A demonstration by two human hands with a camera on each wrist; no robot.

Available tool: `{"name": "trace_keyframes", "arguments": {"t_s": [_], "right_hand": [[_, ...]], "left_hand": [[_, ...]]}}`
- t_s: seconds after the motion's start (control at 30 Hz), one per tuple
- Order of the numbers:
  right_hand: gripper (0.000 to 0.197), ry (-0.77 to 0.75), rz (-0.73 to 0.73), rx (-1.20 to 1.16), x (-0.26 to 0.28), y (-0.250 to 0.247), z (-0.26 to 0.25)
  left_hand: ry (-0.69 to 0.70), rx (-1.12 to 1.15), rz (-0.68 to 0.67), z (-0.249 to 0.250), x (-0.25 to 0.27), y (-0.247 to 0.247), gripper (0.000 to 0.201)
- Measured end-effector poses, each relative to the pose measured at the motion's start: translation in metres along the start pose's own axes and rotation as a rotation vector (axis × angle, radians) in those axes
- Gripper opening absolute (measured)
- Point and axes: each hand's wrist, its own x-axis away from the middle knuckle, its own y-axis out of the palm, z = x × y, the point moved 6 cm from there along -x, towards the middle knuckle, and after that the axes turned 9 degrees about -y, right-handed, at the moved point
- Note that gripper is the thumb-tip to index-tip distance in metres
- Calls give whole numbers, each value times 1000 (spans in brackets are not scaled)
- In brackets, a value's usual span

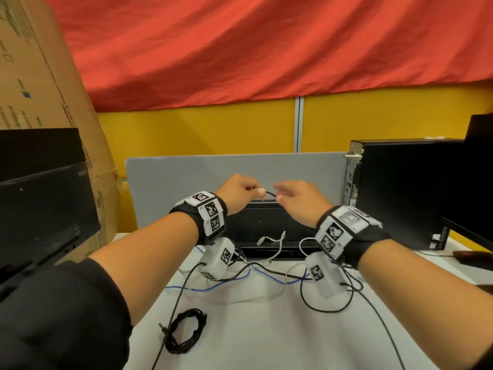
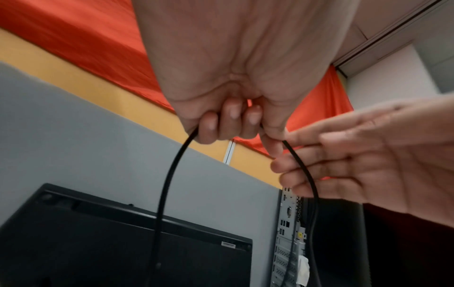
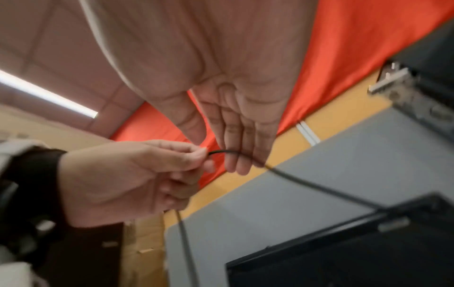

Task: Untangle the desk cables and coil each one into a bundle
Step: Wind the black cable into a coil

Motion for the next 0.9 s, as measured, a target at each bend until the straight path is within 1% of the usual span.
{"name": "trace_keyframes", "arguments": {"t_s": [0.07, 0.13, 0.23, 0.37, 0.5, 0.63, 0.7, 0.77, 0.83, 0.9], "right_hand": [[41, 26, 11, -127, -5, 11, -8], [31, 15, 56, -146, -5, 11, -7], [20, -27, 176, 31, -1, -7, 2], [18, 48, 255, 181, 6, -34, 27], [16, 104, 323, 257, 15, -55, 51], [16, 133, 363, 302, 20, -64, 69], [16, 153, 364, 312, 22, -66, 77], [18, 170, 366, 338, 24, -66, 83], [20, 182, 360, 369, 26, -63, 86], [21, 187, 323, 398, 28, -56, 88]], "left_hand": [[7, 22, -2, 4, 0, 4, 23], [-4, 38, -6, 1, 2, 3, 26], [-14, -5, -36, -9, 6, -1, 27], [-63, -17, -37, -34, 7, -9, 28], [-109, -42, -56, -51, 12, -9, 32], [-129, -9, -140, -50, 21, 3, 36], [-147, 63, -230, -45, 29, 10, 36], [-165, 208, -342, -35, 37, 17, 36], [-186, 452, -457, -20, 45, 23, 37], [-167, 699, -541, -4, 50, 25, 34]]}}
